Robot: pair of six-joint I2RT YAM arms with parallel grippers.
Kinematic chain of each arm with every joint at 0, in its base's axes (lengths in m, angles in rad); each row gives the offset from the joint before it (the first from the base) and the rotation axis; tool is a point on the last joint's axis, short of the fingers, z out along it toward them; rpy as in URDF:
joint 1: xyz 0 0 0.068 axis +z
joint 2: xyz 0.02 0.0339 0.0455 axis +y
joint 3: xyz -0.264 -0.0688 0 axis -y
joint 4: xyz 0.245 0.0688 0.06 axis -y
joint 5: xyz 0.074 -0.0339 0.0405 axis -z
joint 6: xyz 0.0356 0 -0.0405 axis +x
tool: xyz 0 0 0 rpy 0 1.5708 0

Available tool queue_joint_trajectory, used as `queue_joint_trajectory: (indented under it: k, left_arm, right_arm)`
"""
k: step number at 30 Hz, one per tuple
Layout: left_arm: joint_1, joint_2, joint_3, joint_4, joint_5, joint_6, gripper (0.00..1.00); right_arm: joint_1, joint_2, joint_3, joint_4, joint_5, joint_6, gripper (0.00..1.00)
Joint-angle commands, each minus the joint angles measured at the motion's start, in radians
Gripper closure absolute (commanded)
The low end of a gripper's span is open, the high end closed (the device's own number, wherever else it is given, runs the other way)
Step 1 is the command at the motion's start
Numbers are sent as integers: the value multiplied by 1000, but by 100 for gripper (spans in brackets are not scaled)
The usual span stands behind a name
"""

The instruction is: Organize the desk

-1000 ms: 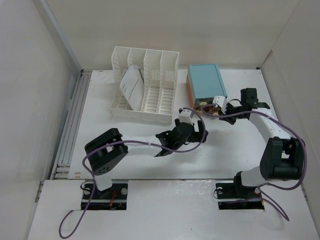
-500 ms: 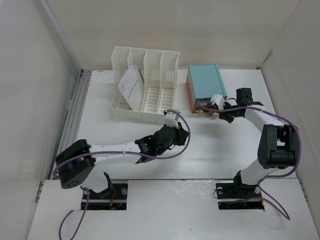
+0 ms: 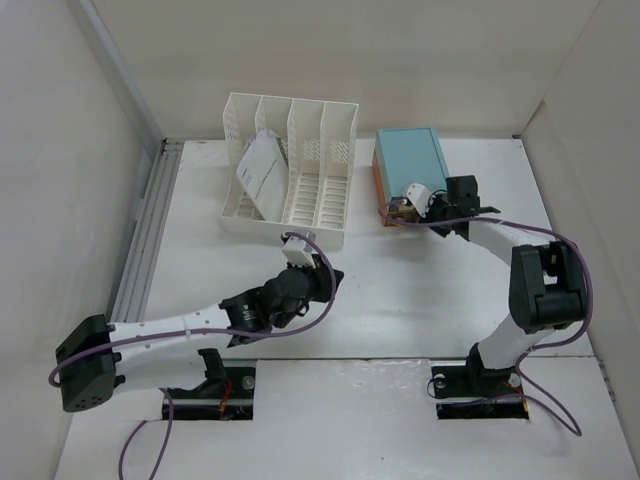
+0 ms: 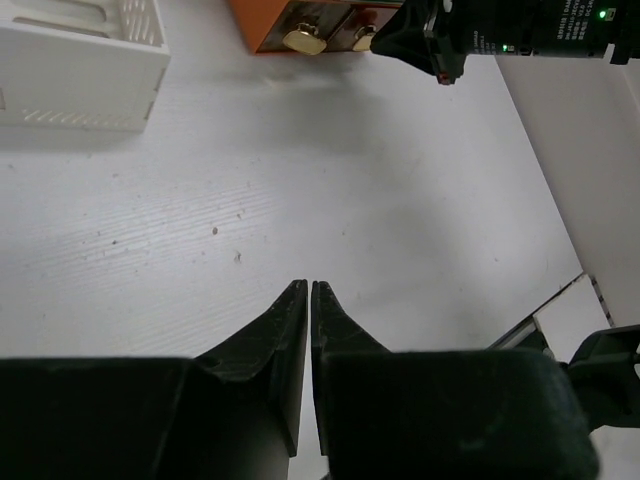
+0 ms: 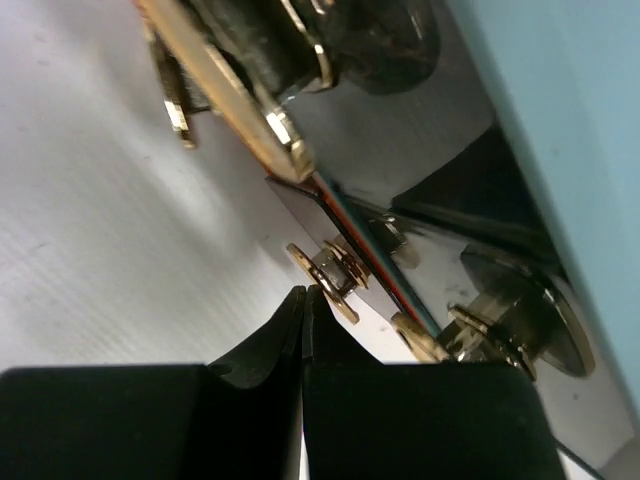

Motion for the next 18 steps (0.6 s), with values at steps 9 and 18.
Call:
queue_joint_trajectory:
  k: [9, 18]
  left_arm:
    - [-4, -71, -26, -42, -56, -23, 88]
    - [123, 89, 63, -101, -182, -110, 36]
  right_arm:
    - [87, -24, -58, 153, 196, 12, 100]
    - [19, -93, 296, -678, -428, -283, 79]
